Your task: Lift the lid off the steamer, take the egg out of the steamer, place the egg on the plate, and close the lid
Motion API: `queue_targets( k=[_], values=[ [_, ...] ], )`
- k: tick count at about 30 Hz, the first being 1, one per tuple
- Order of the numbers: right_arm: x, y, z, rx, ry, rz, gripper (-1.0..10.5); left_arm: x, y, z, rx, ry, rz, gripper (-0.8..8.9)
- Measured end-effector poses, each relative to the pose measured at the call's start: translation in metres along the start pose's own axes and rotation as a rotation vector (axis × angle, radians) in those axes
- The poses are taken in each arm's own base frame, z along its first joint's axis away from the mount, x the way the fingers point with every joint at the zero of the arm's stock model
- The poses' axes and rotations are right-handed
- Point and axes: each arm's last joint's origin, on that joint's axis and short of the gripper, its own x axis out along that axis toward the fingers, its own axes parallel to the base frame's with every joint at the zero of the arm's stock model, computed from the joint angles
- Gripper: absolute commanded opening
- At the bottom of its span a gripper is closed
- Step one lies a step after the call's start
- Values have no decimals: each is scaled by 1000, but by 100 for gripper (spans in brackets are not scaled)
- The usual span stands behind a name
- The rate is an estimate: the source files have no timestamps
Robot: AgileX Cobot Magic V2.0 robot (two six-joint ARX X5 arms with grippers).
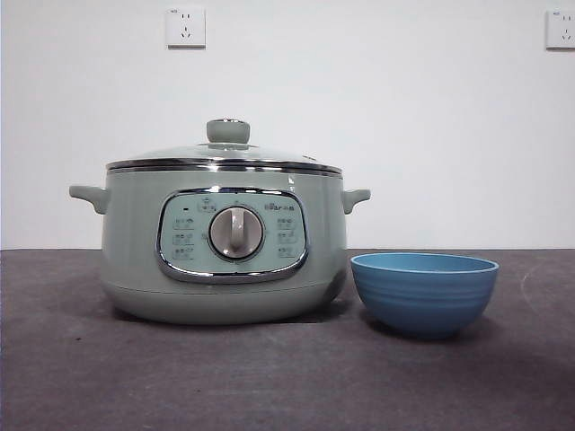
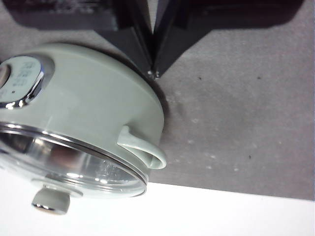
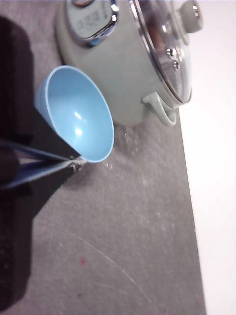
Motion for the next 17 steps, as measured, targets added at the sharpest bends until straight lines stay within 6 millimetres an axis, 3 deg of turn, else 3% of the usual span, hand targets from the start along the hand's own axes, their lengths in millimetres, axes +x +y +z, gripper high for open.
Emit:
queue_targets(
  k=[5,12,17],
  values=[
    [-4,4,15,62,-28,7,-11,-4,-3,7,-76,19,0,-6],
    [-15,16,61,60,-90,35,-11,-27,-19,55,-82,-48,-17,-6],
    [-14,26,97,62,-41,165,-11,-40,-30,85,-87,-28,-42,-6]
  ],
)
